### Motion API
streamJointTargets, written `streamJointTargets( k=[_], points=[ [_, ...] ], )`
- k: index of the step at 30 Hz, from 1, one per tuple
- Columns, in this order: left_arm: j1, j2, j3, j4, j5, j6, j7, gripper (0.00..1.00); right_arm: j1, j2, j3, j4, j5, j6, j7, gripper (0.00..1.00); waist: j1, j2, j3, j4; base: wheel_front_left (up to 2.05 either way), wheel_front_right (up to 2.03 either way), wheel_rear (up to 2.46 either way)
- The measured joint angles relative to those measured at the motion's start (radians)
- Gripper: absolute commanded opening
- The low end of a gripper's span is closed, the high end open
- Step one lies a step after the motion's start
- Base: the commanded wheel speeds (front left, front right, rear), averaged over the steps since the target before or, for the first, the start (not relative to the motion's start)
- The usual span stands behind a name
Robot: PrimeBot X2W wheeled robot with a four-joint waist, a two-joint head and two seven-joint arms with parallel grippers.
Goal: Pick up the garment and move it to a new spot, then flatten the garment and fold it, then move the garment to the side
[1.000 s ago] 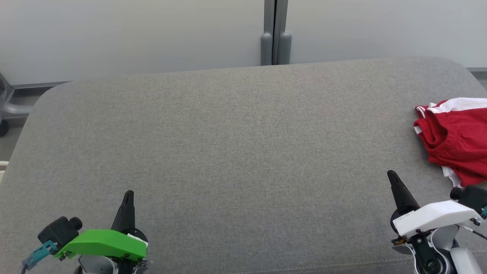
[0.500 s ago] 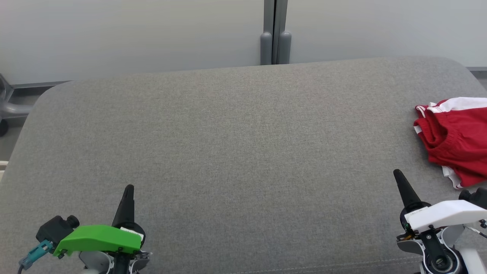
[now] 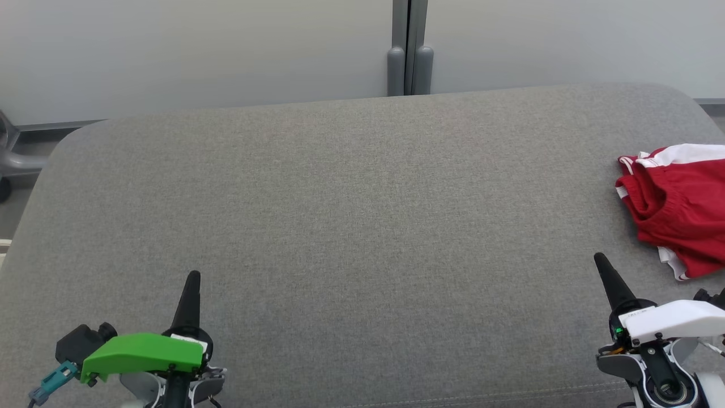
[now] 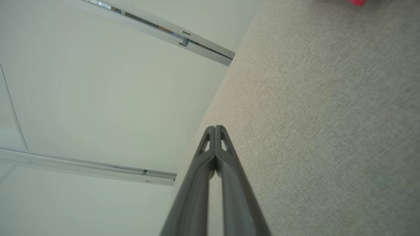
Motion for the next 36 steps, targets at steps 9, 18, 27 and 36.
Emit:
streamJointTargets(
  k=[9,18,27,36],
  points=[
    [-0.008,-0.023,0.029,0.008,-0.054,-0.027,0.012,0.00,-0.009,-0.001,-0.017,0.014,0.081,0.000,0.012,0.00,0.0000,0.0000,0.001,-0.001,0.00,0.00,0.00],
    [-0.011,-0.044,0.051,0.018,-0.088,-0.049,0.021,0.00,-0.017,-0.002,-0.034,0.026,0.148,0.000,0.025,0.00,0.0000,0.0000,0.002,-0.001,0.00,0.00,0.00],
    [-0.018,-0.067,0.077,0.028,-0.131,-0.074,0.031,0.00,-0.019,-0.003,-0.049,0.037,0.217,0.000,0.035,0.00,0.0000,0.0000,0.003,-0.002,0.00,0.00,0.00],
    [-0.021,-0.088,0.101,0.035,-0.177,-0.098,0.042,0.00,-0.026,-0.004,-0.066,0.049,0.284,0.000,0.047,0.00,0.0000,0.0000,0.004,-0.002,0.00,0.00,0.00]
  ],
)
